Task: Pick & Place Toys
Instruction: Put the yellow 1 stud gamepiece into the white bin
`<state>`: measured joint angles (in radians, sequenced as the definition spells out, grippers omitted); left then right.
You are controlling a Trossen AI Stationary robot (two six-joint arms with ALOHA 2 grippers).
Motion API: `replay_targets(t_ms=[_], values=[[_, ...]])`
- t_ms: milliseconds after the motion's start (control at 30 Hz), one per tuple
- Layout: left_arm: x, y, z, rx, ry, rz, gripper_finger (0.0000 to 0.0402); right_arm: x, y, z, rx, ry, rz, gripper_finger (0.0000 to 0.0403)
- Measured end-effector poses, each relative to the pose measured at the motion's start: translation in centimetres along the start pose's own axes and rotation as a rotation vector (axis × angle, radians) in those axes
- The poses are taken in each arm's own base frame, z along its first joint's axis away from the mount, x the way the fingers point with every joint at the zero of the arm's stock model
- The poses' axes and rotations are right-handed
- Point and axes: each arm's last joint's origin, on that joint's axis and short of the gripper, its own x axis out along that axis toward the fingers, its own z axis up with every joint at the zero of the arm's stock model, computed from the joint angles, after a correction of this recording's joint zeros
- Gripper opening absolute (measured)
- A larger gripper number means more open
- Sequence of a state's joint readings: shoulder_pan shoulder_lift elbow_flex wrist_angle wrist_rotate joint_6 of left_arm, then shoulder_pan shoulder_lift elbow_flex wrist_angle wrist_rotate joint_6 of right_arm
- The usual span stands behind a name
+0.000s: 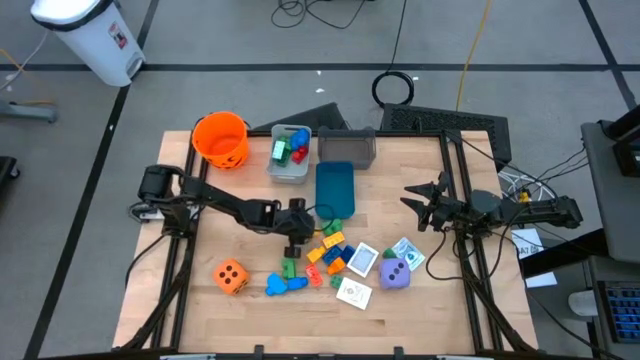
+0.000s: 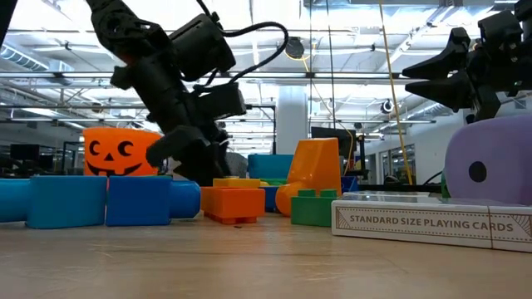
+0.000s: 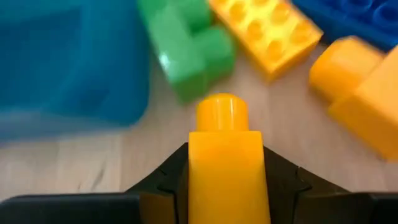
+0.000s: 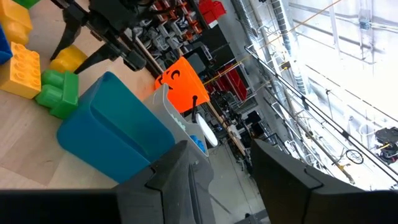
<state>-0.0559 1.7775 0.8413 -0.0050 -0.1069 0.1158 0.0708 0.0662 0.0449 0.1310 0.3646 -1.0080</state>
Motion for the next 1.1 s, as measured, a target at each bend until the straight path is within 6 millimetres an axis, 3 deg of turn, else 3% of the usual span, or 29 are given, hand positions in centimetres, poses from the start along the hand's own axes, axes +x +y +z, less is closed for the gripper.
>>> replay_targets(t_ms=[133,333,467,600,700,833,967,1100], values=[[-2.3,0.3,0.3,-0.084,0.007,0.051,0.0135,0.0,0.0,0.0,-0.001,0.001,0.002,0.0169],[-8.2,2.1,1.9,-0.25,-0.13,0.222,0.0136,0.0,0.0,0.0,-0.001,0.001,0.001,0.0169],[-12.5,4.4,2.4,-0.394,-0.273,0.419,0.0137,0.0,0.0,0.0,0.0,0.0,0.0,0.0169],[-14.8,7.8,1.8,-0.493,-0.326,0.605,0.0139,0.0,0.0,0.0,0.0,0.0,0.001,0.0169],[-15.1,10.9,0.9,-0.578,-0.329,0.687,0.0136,0.0,0.0,0.0,-0.001,0.0,0.001,0.0169],[-13.6,15.1,-0.5,-0.741,-0.336,0.753,0.0141,0.0,0.0,0.0,0.0,0.001,0.001,0.0169],[-10.6,18.3,-2.2,-0.868,-0.333,0.727,0.0145,0.0,0.0,0.0,0.0,0.0,0.001,0.0169],[-7.0,20.1,-3.4,-0.911,-0.343,0.706,0.0138,0.0,0.0,0.0,0.0,0.001,0.0,0.0169]])
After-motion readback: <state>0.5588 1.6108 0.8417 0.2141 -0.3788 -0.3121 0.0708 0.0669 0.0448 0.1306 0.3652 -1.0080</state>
